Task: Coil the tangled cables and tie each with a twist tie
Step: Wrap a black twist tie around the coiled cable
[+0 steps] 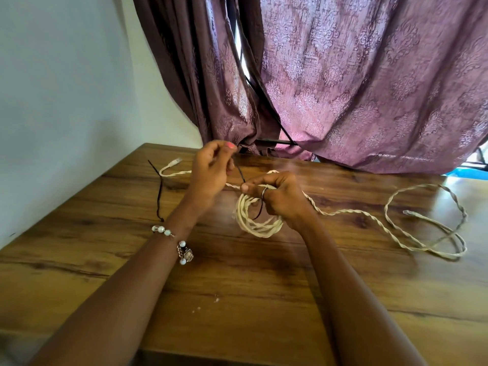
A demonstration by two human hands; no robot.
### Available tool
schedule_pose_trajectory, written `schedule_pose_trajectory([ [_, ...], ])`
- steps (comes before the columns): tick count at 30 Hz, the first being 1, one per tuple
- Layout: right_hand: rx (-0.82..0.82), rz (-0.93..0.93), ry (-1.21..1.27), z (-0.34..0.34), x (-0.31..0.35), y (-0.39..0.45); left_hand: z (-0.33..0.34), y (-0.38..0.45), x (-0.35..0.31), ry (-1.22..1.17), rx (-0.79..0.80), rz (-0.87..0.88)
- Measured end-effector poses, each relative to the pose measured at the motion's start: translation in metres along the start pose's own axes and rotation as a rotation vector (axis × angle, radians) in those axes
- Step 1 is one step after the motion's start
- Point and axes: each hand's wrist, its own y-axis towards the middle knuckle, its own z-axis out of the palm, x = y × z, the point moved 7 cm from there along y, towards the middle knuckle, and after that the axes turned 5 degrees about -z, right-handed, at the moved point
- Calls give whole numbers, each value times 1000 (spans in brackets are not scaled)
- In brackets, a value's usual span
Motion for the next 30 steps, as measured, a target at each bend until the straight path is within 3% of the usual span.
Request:
schedule_pose_trajectory([
  [7, 214, 201, 57, 7, -16, -5, -32, 13, 6, -438, -250, -185],
  [11, 189, 245, 122, 3, -16, -6, -57, 16, 19, -795, -441, -310],
  [13, 148, 250, 174, 0, -16, -5, -57, 13, 33, -866, -466, -406],
  [15, 95, 247, 175, -4, -17, -5, -48, 10, 45, -762, -374, -516],
  [18, -2, 238, 144, -12, -21, -4, -23, 1, 51, -372, -55, -598],
  [21, -74, 222, 125, -15, -25, -1, 10, -11, 38, -78, 219, -498],
  [26, -96, 201, 100, -16, -27, 1, 27, -12, 9, 129, 176, -92],
  [30, -71, 179, 145, -9, -27, 4, 24, -10, 20, 115, 105, -136],
])
